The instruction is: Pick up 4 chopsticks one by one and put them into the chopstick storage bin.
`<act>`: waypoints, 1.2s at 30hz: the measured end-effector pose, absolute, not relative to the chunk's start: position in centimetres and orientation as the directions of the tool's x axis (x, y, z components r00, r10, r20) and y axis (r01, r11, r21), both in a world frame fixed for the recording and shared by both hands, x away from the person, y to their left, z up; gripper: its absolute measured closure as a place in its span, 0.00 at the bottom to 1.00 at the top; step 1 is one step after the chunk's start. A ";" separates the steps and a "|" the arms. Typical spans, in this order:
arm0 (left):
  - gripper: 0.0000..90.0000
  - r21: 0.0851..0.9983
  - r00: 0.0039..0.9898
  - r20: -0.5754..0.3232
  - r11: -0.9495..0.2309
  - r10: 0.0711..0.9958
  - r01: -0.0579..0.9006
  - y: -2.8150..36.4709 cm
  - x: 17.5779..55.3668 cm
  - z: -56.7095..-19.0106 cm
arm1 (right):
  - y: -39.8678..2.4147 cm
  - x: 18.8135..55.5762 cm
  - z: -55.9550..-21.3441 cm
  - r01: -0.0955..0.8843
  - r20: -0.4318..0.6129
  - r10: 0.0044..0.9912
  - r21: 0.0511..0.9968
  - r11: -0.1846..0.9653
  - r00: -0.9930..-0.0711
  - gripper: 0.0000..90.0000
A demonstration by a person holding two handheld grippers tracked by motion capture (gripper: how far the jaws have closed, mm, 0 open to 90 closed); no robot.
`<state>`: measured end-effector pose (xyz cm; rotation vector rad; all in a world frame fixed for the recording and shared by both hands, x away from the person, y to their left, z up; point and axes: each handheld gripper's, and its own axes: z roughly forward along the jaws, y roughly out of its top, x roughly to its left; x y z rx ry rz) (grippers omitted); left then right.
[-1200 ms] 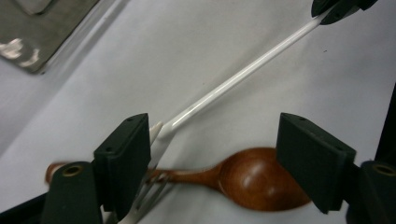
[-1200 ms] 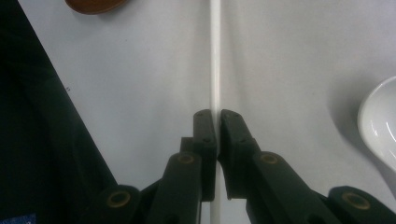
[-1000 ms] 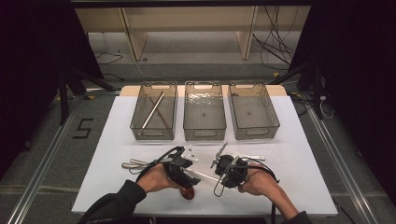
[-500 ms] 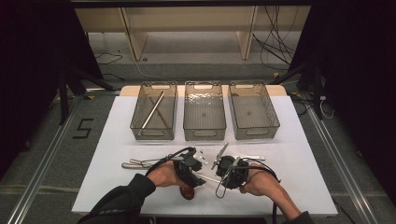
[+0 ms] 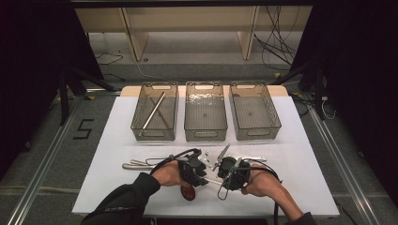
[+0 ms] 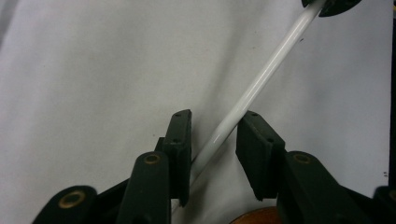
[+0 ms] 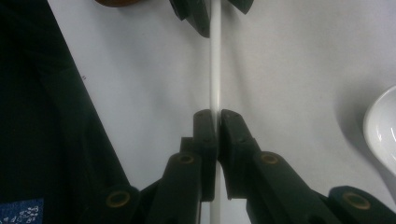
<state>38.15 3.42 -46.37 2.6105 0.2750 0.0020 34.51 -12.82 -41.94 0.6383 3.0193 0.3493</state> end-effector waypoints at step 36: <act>0.93 0.455 0.996 0.036 -0.888 0.086 0.060 2.4 36.9 -42.9 | -16.0 35.5 -39.7 0.380 -0.025 0.414 0.349 0.857 -0.910 0.66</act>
